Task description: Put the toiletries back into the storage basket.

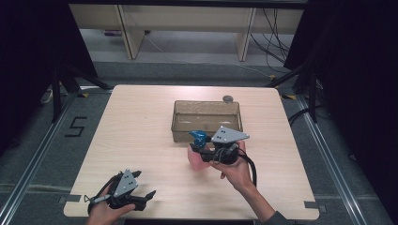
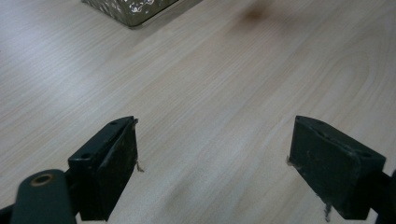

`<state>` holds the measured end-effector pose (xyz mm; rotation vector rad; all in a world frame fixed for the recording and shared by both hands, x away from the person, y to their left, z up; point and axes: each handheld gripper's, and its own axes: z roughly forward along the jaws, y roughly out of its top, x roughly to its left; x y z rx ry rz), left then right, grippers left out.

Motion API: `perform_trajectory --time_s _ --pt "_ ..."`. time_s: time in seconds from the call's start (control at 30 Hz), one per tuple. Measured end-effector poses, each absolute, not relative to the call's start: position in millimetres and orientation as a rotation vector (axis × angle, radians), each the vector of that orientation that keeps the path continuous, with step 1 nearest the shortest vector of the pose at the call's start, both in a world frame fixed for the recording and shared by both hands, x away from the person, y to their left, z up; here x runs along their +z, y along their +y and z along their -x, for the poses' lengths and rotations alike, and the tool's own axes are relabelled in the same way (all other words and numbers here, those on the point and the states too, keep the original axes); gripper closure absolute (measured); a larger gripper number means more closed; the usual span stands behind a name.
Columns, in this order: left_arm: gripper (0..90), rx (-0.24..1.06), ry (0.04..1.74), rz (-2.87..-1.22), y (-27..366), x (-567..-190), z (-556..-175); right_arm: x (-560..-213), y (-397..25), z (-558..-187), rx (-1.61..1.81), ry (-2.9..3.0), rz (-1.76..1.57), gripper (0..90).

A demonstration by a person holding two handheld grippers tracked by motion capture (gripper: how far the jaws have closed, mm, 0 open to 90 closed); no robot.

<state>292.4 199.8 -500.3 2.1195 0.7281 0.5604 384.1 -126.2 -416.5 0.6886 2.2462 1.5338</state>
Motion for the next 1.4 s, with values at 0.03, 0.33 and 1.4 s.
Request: perform_trajectory --time_s 0.03,0.33,1.4 --pt "14.9 0.551 0.734 -2.103 199 -501 -292 -415 -127 -384 1.531 2.268 -0.707 53.8" --pt "14.9 0.560 0.733 -2.120 200 -501 -292 -407 -128 -391 1.541 2.248 -0.740 53.9" --pt "14.9 0.545 0.746 -2.095 200 -502 -293 -375 -151 -415 1.539 2.125 -0.817 53.9"
